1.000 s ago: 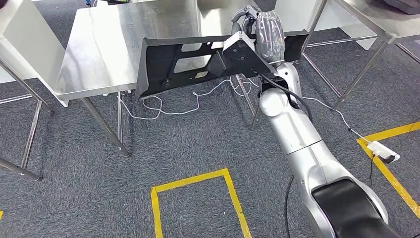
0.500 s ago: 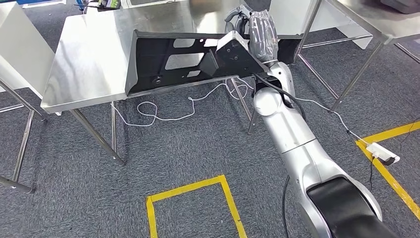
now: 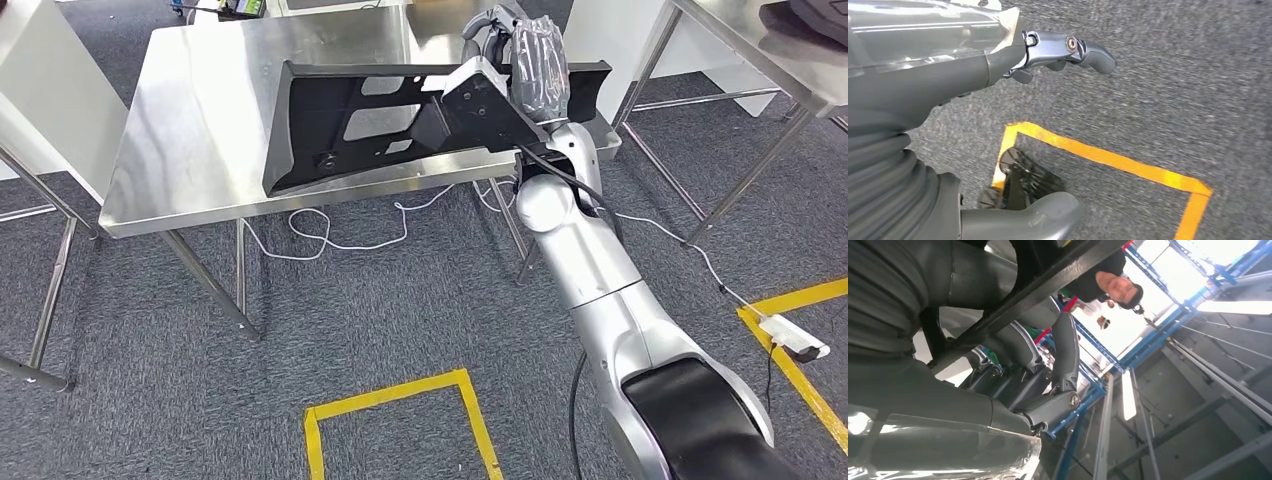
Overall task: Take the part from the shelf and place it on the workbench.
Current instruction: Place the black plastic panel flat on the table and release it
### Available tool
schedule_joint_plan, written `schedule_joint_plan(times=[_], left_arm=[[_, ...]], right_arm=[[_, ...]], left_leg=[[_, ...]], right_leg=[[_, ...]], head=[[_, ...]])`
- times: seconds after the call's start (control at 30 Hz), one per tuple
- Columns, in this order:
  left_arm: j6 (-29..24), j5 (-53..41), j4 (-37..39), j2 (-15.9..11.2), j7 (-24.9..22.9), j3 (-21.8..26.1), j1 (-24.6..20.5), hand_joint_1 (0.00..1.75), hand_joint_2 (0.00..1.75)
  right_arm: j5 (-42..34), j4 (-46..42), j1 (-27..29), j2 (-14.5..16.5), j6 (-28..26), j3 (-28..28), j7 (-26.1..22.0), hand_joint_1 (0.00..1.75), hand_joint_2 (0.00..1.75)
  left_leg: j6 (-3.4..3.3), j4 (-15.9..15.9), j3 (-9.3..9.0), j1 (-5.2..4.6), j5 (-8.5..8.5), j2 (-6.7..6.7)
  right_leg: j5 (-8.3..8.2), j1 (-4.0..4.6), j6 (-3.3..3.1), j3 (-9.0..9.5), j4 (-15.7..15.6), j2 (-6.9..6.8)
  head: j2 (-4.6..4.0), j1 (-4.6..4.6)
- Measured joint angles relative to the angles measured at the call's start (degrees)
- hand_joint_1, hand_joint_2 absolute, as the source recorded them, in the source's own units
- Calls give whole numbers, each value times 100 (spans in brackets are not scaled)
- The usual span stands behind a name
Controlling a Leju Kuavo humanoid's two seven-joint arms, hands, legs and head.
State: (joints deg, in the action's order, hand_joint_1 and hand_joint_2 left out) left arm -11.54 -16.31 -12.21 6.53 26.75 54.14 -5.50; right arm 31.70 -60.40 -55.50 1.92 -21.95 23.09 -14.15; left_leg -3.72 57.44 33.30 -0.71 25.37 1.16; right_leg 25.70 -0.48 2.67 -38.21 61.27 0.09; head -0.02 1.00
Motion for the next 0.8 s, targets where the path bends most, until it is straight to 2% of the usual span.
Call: schedule_joint_plan(times=[0.03, 0.07, 0.1, 0.17, 0.2, 0.23, 0.33, 0.37, 0.4, 0.43, 0.47, 0.5, 0.53, 0.57, 0.67, 0.7, 0.73, 0.8], left_arm=[[1, 0, 1, 3, 1, 0, -6, 0, 175], [3, -2, 1, 4, 1, 0, -12, 0, 175], [5, -5, 1, 4, 2, 0, -15, 0, 175], [9, -25, -2, -6, 2, 0, -16, 0, 175], [10, -38, -2, -7, 2, -1, -15, 0, 175], [11, -50, -3, -10, 2, -1, -17, 0, 175], [11, -61, -1, -9, 1, 0, -15, 0, 175], [11, -61, -1, -11, 0, 0, -12, 0, 175], [10, -61, -1, -14, 0, 0, -11, 0, 175], [9, -61, -1, -16, 0, 0, -10, 0, 175], [8, -61, -1, -19, 0, 0, -10, 0, 175], [5, -61, -1, -21, -1, 0, -11, 0, 175], [3, -62, -1, -22, -2, -1, -14, 0, 175], [1, -62, -1, -22, -3, -1, -17, 0, 175], [-2, -61, -1, -17, -5, 0, -21, 0, 175], [-2, -62, 0, -15, -5, 0, -21, 0, 175], [-1, -63, -1, -15, -5, 0, -23, 0, 175], [0, -67, -1, -15, -4, 0, -26, 0, 175]], right_arm=[[1, -3, -6, -8, 3, 0, -1, 175, 175], [-2, -11, -6, -16, 5, -1, -1, 175, 175], [-10, -25, -6, -29, 8, -2, 1, 175, 175], [-36, -79, -4, -65, 13, -11, 4, 175, 175], [-50, -108, -10, -85, 15, -17, 6, 175, 175], [-61, -134, -15, -97, 16, -20, 6, 175, 175], [-78, -158, 11, -117, 29, -21, 7, 175, 175], [-79, -158, 30, -123, 33, -21, 7, 175, 175], [-80, -160, 46, -129, 33, -21, 7, 175, 175], [-80, -164, 54, -132, 33, -21, 7, 175, 175], [-82, -170, 53, -135, 33, -21, 8, 175, 175], [-85, -178, 46, -136, 35, -20, 9, 175, 175], [-89, -188, 32, -138, 38, -20, 11, 175, 175], [-93, -200, 23, -142, 43, -19, 18, 175, 175], [-111, -256, 26, -162, 50, -20, 44, 175, 175], [-115, -274, 27, -175, 50, -21, 51, 175, 175], [-119, -291, 29, -189, 50, -22, 58, 175, 175], [-128, -311, 51, -224, 50, -22, 70, 175, 175]], left_leg=[[25, 5, -33, -12, 47, 3], [53, 23, -52, -18, 73, 5], [80, 42, -68, -22, 90, 5], [132, 141, -46, -11, 124, -7], [164, 290, 31, 2, 156, -18], [206, 542, 176, 25, 211, -32], [341, 1474, 825, 124, 505, -74], [375, 1577, 968, 155, 541, -86], [401, 1494, 1015, 185, 468, -95], [417, 1221, 959, 210, 268, -103], [427, 835, 835, 229, -17, -111], [424, 466, 707, 232, -220, -119], [397, 199, 593, 224, -346, -123], [353, 55, 528, 209, -391, -123], [180, 3, 422, 163, -333, -108], [133, -8, 378, 154, -319, -104], [90, -18, 337, 146, -310, -97], [25, -25, 291, 127, -260, -84]], right_leg=[[-166, 21, -44, 92, -260, 0], [-237, 35, -105, 126, -376, -1], [-231, 44, -175, 161, -398, 1], [-249, -7, -242, 267, -440, 4], [-238, -37, -265, 330, -454, 4], [-220, -62, -287, 384, -466, 4], [-112, -67, -323, 504, -471, 10], [-68, -72, -312, 551, -471, 16], [-23, -81, -296, 606, -471, 23], [25, -93, -274, 668, -471, 28], [75, -102, -244, 726, -473, 31], [123, -103, -207, 781, -470, 35], [165, -97, -167, 812, -474, 38], [192, -84, -121, 837, -473, 42], [247, -41, -6, 888, -438, 43], [281, -36, 13, 836, -325, 40], [341, -38, 19, 704, -98, 35], [544, -41, -28, 222, 638, 32]], head=[[0, 2], [0, 1], [0, 0], [0, -15], [0, -8], [0, -5], [0, 4], [0, 8], [0, 7], [0, 6], [0, 7], [0, 9], [0, 11], [0, 11], [0, 1], [0, -4], [0, -11], [0, -15]])
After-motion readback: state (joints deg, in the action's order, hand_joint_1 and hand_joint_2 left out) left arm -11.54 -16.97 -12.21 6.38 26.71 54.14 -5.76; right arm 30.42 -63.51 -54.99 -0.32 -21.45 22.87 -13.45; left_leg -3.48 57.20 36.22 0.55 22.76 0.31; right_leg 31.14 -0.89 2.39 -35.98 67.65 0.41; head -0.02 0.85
